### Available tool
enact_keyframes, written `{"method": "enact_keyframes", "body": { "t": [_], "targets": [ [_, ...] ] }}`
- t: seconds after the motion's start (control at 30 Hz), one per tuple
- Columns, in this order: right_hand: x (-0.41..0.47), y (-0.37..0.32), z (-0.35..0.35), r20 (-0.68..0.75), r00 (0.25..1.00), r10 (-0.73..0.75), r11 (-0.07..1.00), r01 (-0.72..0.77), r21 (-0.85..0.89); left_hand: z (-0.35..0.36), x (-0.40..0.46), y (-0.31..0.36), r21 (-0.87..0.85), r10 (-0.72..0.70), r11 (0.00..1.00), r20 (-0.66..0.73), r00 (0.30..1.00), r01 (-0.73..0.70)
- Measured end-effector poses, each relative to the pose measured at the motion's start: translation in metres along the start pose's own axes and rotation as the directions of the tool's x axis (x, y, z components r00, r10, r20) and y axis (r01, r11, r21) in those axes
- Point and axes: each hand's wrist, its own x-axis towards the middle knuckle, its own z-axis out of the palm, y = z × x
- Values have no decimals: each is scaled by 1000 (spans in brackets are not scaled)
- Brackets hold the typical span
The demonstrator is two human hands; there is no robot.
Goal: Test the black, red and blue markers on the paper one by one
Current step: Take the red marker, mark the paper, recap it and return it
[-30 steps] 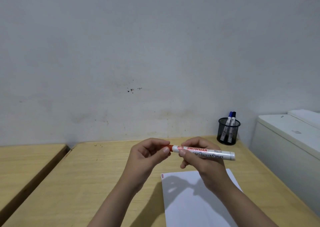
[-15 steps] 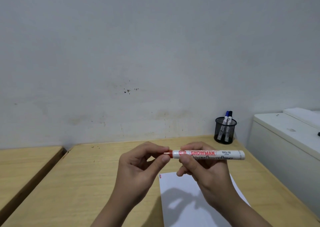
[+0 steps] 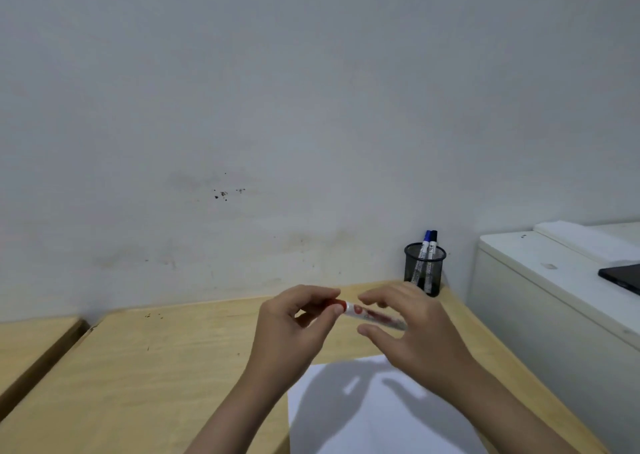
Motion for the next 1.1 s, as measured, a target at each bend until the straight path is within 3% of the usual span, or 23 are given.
{"method": "enact_keyframes", "body": {
  "t": [0.13,0.23,0.37,0.57,0.73,0.83,0.93,1.1],
  "targets": [
    [-1,23,6,-1,999,-34,999,34,14,21,13,-2,-7,-24,1000,30,999,25],
    [9,46,-4,-105,994,-11,999,15,34,38,33,-9,40,-57,998,52,997,55],
    [45,91,-35,-302,940,160,986,-137,95,75,72,-34,142,-103,986,106,989,88],
    [111,167,-64,-407,881,243,969,-243,53,153,132,-74,296,-91,955,182,979,33],
    [130,216,-44,-294,903,312,937,-343,-59,199,162,-94,329,-131,943,238,962,47],
    [126,242,-26,-232,860,455,877,-478,-51,213,170,-107,327,-169,941,235,957,85],
    [119,263,-12,-101,835,540,816,-549,-179,221,174,-119,305,-213,940,179,961,152],
    [112,282,-3,-16,799,601,752,-572,-328,227,179,-126,268,-262,938,136,956,219]
  ]
}}
